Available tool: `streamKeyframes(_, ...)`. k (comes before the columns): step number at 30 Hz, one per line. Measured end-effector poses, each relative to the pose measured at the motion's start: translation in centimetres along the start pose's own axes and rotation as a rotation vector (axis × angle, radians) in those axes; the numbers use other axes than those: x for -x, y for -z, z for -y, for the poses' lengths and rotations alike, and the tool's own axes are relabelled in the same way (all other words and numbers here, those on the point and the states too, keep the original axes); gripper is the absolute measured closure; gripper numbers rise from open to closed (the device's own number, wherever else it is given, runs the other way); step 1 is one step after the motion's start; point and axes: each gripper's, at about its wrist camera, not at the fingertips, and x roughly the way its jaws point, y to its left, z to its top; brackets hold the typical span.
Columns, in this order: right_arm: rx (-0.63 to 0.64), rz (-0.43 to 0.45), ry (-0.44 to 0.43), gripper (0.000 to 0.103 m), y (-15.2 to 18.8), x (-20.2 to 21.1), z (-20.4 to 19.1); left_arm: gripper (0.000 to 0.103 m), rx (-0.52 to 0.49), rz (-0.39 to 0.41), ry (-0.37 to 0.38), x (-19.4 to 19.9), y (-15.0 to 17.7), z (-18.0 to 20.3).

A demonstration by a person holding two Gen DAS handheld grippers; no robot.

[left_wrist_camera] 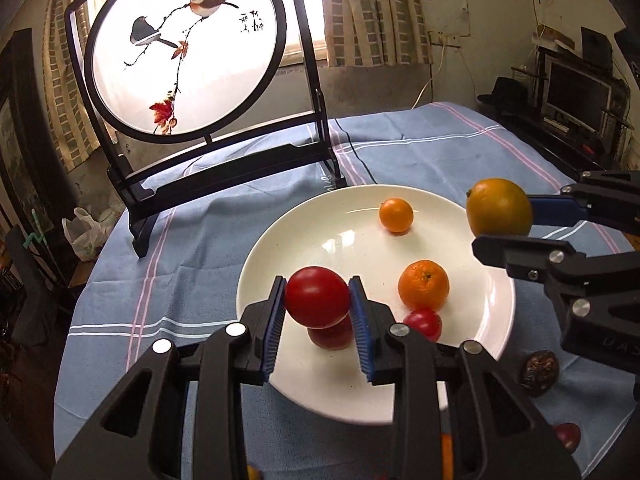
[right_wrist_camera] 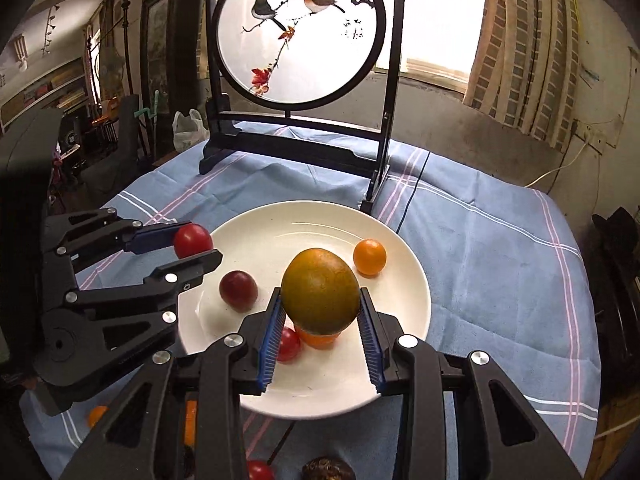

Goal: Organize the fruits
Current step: 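Place both held fruits on the white plate and open both tools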

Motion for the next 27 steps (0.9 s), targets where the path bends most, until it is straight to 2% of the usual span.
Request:
streamKeyframes(13,-0.052,-0.086,0.012,0.066,-0.8,-5.5,1.3,0.071,0.005,-0.055,-0.006,-3.7,-0.6,0.2)
streamKeyframes(19,-0.106,-0.11,0.016,0.065,-1.1,-7.0,2.2,0.038,0.014,-0.053,-0.031,-4.0,-0.5,-0.2)
streamKeyframes(21,-0.111,-0.083,0.0,0.061,-1.3,-6.4,2.3,0.035,0.018,-0.042,-0.037,-3.7,-0.4,-0.5)
streamKeyframes(27,-0.086,-0.008,-0.004,0.061,-2.0,-2.3,1.8,0.035,0.02,-0.027,-0.046,-2.2,-0.2,-0.7)
